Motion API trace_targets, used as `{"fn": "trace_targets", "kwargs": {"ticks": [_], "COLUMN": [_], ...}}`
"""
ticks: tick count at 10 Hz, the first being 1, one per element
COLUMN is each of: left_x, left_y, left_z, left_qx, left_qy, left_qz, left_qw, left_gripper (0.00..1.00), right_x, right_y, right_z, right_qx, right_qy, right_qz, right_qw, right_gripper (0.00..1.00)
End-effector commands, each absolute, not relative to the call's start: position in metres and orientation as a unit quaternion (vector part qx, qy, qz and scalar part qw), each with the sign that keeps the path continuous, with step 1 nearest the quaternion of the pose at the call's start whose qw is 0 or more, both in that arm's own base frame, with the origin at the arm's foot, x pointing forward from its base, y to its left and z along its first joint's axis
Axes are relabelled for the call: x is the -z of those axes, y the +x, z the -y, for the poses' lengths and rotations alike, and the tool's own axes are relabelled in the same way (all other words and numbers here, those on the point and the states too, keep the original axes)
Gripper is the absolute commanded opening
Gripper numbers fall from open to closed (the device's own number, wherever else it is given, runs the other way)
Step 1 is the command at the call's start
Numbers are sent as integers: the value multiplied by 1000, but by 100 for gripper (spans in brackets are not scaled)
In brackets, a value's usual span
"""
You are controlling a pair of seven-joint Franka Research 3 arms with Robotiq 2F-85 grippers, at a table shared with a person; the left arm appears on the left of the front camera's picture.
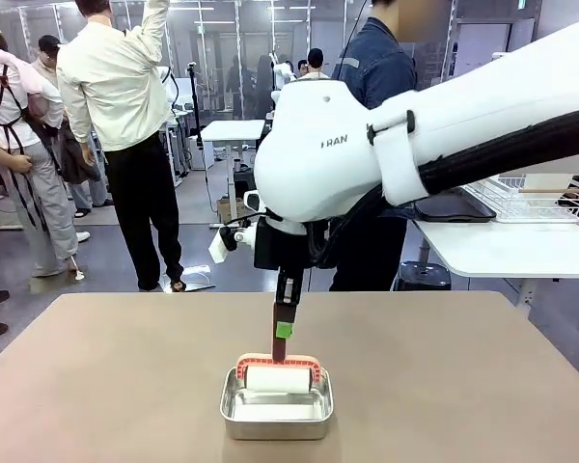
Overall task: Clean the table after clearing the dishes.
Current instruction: Place the Lint Roller back on top of the Airtight Container.
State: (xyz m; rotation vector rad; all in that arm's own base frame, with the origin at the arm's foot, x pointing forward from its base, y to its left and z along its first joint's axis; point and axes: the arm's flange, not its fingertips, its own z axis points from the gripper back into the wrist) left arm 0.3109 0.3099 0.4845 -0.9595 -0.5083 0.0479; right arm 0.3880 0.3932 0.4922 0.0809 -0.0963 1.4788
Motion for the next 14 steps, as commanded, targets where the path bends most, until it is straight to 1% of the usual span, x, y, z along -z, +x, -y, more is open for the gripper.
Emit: {"fn": "trace_targets", "kwargs": {"ticks": [1, 3, 5, 9, 12, 13, 14], "left_x": [-489, -489, -489, -489, -489, -489, -489], "left_y": [309, 309, 309, 309, 309, 309, 309], "left_z": [-311, -311, -311, -311, -311, -311, -311], "left_qx": [-21, -21, -21, -21, -21, -21, -21], "left_qy": [-461, -461, -461, -461, -461, -461, -461], "left_qz": [243, 243, 243, 243, 243, 243, 243], "left_qw": [853, 853, 853, 853, 853, 853, 853], "left_gripper": [100, 100, 100, 100, 100, 100, 100], "right_x": [-490, -475, -458, -429, -429, -430, -432], "right_y": [401, 414, 427, 447, 451, 451, 450], "right_z": [-399, -400, -399, -391, -386, -385, -383], "right_qx": [-678, -671, -660, -661, -657, -655, -656], "right_qy": [33, 43, 30, 47, 39, 36, 37], "right_qz": [71, 58, 50, 42, 43, 44, 43], "right_qw": [730, 738, 749, 748, 752, 754, 753], "right_gripper": [21, 21, 21, 21, 21, 41, 50]}}
